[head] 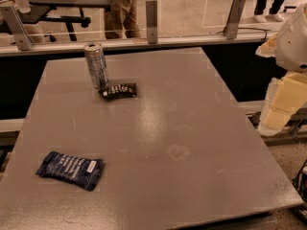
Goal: Pick rxbar blueberry
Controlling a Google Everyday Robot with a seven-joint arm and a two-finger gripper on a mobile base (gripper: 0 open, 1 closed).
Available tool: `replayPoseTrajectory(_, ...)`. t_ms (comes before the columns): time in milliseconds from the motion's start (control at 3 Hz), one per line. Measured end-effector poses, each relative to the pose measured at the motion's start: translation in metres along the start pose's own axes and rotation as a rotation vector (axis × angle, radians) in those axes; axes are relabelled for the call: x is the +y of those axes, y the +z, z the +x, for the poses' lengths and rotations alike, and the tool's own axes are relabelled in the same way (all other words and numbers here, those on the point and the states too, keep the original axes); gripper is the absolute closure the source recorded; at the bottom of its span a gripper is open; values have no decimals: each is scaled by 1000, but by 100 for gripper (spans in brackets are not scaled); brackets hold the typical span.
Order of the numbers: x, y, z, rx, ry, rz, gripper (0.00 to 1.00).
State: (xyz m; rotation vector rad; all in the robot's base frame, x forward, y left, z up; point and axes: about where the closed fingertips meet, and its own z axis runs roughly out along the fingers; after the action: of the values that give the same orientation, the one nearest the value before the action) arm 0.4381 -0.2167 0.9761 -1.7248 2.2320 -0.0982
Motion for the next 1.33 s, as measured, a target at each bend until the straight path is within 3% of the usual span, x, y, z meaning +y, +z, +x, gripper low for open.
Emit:
replayPoseTrajectory(333, 0, 0, -1, -1, -1, 2, 0)
replayPoseTrajectory(667, 1, 3, -23, -35, -29, -11, 0)
replayPoseTrajectory(1000, 10, 14, -66, -81, -70, -37, 0)
replayPoseTrajectory(1333, 50, 42, -130, -118, -143, -81, 0)
